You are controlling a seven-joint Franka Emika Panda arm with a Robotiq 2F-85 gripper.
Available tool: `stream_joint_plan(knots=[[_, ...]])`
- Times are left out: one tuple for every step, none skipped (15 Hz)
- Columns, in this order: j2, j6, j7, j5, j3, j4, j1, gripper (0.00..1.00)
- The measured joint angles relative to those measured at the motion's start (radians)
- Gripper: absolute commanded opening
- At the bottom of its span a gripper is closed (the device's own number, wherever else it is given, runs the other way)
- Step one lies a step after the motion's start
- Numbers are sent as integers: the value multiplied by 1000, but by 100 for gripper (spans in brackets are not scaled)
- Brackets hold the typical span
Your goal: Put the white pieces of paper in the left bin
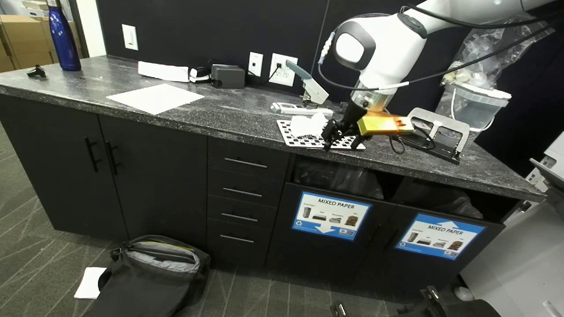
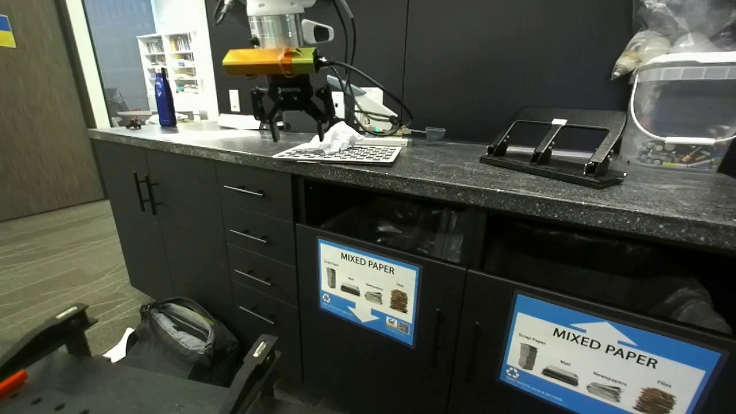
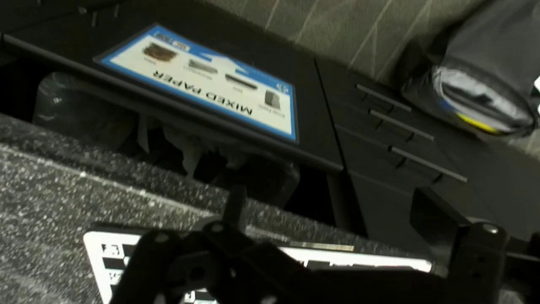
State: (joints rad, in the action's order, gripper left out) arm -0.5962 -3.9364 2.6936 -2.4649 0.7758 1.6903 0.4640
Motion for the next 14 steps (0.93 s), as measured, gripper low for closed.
stream_joint_plan(knots=[[-17,3,-15,0,0,-59,-1,100],[-36,4,-34,1,-1,-115,-7,100],[-56,7,-60,5,-3,-169,-17,100],[-77,17,-91,13,-8,-223,-32,100],[-100,31,-124,22,-17,-275,-51,100],[-122,53,-156,25,-40,-326,-80,100],[-145,80,-184,28,-75,-375,-117,100],[-172,103,-217,36,-109,-423,-155,100],[-203,123,-253,52,-139,-468,-190,100],[-236,140,-289,74,-166,-512,-222,100],[-272,150,-324,101,-187,-555,-249,100],[-310,157,-349,125,-206,-599,-273,100],[-346,158,-366,145,-220,-641,-293,100],[-381,157,-374,161,-230,-680,-308,100]])
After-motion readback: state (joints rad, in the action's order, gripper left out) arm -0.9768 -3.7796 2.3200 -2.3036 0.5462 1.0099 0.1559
